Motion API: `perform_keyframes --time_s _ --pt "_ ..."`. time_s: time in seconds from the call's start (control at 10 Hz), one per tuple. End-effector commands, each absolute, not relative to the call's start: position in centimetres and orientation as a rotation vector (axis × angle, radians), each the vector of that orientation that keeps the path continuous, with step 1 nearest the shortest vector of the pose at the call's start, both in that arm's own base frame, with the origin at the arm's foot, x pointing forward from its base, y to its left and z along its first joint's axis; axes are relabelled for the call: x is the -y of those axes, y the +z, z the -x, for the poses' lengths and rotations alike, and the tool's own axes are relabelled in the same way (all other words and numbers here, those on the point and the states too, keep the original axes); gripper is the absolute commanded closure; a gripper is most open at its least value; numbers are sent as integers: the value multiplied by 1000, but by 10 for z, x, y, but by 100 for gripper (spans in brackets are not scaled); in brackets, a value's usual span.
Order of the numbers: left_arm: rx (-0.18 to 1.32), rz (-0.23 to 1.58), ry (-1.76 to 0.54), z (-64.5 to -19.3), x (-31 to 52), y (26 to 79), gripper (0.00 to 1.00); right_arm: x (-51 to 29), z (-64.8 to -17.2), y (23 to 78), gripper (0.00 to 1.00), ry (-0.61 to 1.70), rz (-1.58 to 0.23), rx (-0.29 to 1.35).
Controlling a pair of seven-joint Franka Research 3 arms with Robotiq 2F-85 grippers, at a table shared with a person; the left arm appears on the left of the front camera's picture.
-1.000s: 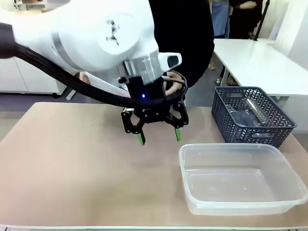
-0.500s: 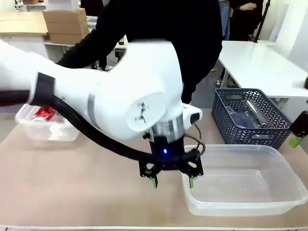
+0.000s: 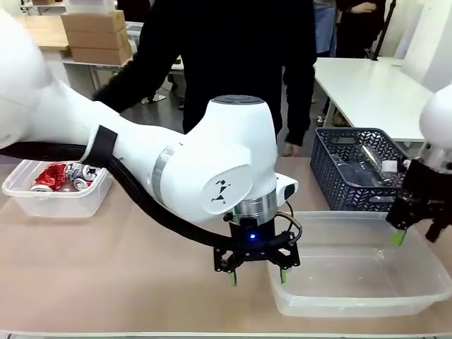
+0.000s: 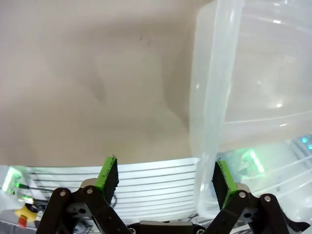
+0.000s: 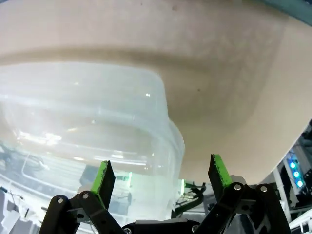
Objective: Sort the waste into each basket.
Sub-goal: Pick up the Organizing box on the right side of the table and lift it.
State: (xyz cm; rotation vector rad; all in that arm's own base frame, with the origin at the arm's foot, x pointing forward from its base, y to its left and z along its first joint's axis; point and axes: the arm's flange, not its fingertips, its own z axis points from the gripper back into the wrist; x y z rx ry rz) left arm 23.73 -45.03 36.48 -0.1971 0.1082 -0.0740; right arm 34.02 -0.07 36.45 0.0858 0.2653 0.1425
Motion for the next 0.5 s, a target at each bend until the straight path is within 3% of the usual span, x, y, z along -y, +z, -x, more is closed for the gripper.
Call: perform_keyframes --time_s 0.0,0.4 --pt "-90 208 -38 -247 470 360 0 -1 -227 291 0 107 -101 -226" --pt "-89 200 -37 -258 478 352 0 4 -215 285 0 78 -153 -241"
